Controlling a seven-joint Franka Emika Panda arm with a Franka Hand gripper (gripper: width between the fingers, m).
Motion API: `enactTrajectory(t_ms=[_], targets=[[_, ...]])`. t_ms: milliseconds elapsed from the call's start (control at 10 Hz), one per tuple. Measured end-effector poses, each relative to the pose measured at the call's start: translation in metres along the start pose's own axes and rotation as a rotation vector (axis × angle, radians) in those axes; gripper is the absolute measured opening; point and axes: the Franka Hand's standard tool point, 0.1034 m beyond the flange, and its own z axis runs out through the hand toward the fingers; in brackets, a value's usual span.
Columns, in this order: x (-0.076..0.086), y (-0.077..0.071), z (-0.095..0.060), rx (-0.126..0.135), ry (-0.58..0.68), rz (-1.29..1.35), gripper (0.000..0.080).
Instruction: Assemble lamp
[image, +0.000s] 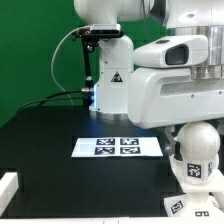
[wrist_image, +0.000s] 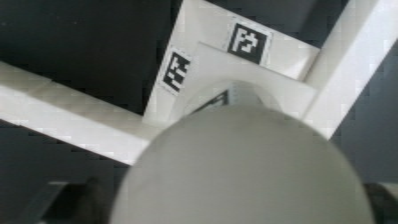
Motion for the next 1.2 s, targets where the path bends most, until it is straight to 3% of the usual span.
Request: enactTrajectory(t_ms=[400,900,1000,1200], targets=[[-0.0001,0.0008,-0.0001,0.001,0.000,0.192,0.0574],[-0.0006,-0.0030,-0.0006,-0.007,-0.011,0.876,0.0576],[-0.0015,-0.0043,-0.0002,-0.003,-0.020,1.043,0.0576],[-0.0015,-0.0017,0.0000,0.040,-0.022,1.354,0.0576]])
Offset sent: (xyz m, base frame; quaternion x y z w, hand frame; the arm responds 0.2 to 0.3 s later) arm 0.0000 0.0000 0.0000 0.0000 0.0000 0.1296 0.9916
